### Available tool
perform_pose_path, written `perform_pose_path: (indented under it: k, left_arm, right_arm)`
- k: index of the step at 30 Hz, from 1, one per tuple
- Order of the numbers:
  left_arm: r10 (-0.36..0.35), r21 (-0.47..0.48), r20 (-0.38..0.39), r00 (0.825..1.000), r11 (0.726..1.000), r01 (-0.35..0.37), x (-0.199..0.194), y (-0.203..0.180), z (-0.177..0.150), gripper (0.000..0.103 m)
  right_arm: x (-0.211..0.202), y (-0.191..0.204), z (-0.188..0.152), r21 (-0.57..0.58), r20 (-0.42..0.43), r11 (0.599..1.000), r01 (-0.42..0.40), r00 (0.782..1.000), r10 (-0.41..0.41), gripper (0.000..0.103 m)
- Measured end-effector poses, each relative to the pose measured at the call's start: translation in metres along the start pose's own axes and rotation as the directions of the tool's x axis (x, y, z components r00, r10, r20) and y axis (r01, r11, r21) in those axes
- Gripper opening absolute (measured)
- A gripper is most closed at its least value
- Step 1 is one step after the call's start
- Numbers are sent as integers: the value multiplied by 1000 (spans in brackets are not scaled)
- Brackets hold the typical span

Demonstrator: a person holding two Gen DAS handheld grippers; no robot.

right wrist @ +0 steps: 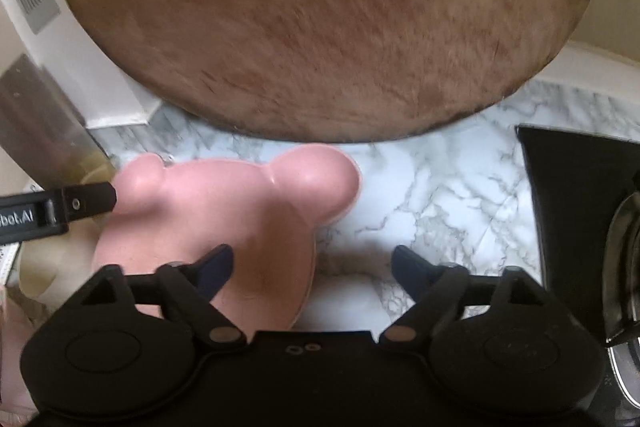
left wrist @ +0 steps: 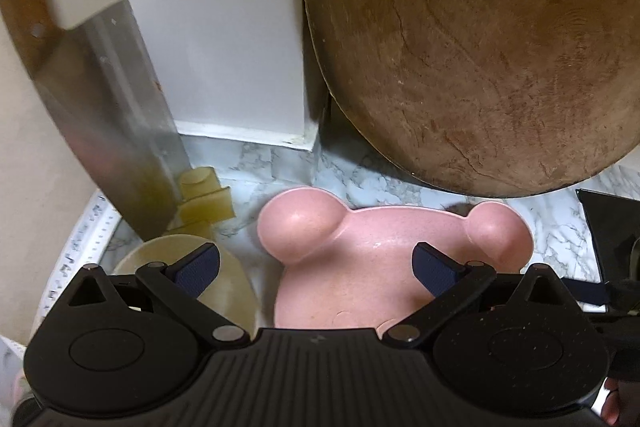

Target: Organize plates and bowls

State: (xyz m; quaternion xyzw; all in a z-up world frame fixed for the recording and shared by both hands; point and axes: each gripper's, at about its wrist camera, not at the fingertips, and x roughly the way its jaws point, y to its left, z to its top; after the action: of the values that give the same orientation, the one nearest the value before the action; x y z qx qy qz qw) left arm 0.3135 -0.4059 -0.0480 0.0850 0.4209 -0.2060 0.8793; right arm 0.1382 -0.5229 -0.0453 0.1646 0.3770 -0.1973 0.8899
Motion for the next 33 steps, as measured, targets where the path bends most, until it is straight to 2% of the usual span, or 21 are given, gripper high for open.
perform_pose_path:
  k: [3,5,7,8,11,16,21,24,27,29,30,31,33]
  left_arm:
    - [-6,0,-13,1000,1000,6,6,-2,0,103]
    - [-18,-1,-19,1000,1000,18,9,-4,0,103]
    - [-23,1,-25,999,1000,23,10,-5,-1,103]
    - [-26,2,-27,999,1000,26,11,-5,-1,103]
    - [-34,-8,-40,999,999,34,13,-3,-2,102]
    - [-53,-32,-56,997,998,51,13,1,-4,102]
    - [-86,-49,-92,992,995,82,13,4,-12,102]
    - [-90,-38,-129,988,996,86,16,-1,-19,102]
    - [-74,-16,-131,989,997,72,19,-7,-22,101]
    - [-80,-15,-136,987,997,79,20,-11,-23,90]
    - [-80,-11,-137,987,997,79,20,-13,-23,80]
    - [-74,2,-131,989,997,75,18,-16,-22,74]
    - [-55,38,-105,993,998,59,13,-22,-23,74]
  right_arm:
    - [6,1,0,-3,-30,1000,-8,1000,8,67]
    - [11,0,1,11,-61,1000,-2,998,3,52]
    - [14,-2,0,23,-75,1000,-15,997,17,46]
    - [15,-2,-1,26,-79,1000,-16,997,17,39]
    - [18,-5,-1,43,-98,999,-23,995,27,27]
    - [15,-13,-1,76,-102,996,-44,993,51,12]
    - [4,-27,-5,62,-104,998,-31,994,37,12]
    - [-3,-40,-10,65,-107,998,-21,994,28,12]
    - [-8,-49,-12,60,-115,998,-13,993,20,12]
    - [-7,-51,-12,60,-112,998,-10,994,17,12]
    - [-7,-50,-11,60,-108,998,-6,994,12,12]
    - [-8,-50,-11,56,-101,998,-3,995,8,12]
    - [-8,-48,-10,46,-98,999,4,995,0,12]
